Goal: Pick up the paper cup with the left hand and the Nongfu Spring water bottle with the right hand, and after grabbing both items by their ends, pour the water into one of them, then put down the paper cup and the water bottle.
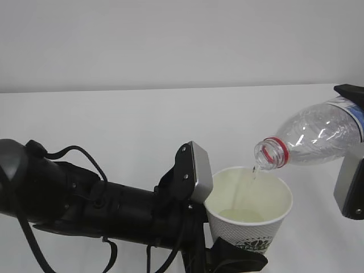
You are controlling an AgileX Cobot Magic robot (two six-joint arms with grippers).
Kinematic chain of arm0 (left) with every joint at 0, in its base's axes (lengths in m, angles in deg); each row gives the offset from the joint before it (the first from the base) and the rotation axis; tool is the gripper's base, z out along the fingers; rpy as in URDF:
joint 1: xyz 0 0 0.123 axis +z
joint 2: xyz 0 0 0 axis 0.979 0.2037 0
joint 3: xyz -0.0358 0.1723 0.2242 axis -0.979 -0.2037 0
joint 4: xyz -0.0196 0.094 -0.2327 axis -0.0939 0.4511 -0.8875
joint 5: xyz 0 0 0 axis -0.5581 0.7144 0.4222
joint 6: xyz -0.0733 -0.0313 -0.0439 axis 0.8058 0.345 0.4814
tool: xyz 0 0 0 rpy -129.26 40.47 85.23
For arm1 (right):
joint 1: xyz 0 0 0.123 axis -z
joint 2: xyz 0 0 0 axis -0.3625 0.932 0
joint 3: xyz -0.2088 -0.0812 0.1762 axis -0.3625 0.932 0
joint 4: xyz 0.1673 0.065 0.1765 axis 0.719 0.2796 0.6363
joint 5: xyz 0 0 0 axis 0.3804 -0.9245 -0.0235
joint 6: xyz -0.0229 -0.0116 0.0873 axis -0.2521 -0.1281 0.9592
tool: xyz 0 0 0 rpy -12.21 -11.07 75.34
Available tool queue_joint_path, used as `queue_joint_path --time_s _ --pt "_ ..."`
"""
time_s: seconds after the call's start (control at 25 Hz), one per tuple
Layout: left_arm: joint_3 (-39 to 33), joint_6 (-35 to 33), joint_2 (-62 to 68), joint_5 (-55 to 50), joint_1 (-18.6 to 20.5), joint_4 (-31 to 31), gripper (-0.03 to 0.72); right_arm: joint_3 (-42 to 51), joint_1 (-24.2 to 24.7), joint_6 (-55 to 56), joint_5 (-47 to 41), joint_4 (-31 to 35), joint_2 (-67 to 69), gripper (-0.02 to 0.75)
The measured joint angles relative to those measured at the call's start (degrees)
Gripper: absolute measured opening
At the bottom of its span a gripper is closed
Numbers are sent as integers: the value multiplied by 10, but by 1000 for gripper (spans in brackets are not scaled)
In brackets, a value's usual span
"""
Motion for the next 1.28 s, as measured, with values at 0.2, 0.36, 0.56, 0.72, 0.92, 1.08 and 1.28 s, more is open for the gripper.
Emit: queue_joint_path --time_s 0.2,0.36,0.56,0.72,0.92,1.08,1.28 --pt "0 0 0 -1 0 0 503 0 0 -1 0 0 0 465" --pt "0 0 0 -2 0 0 503 0 0 -1 0 0 0 465" --pt "0 0 0 -2 0 0 503 0 0 -8 0 1 0 465" --pt "0 0 0 -3 0 0 503 0 0 -10 0 1 0 465" --pt "0 0 0 -3 0 0 503 0 0 -12 0 5 0 465" --pt "0 0 0 -3 0 0 503 0 0 -12 0 6 0 465" --pt "0 0 0 -3 0 0 503 0 0 -12 1 7 0 465"
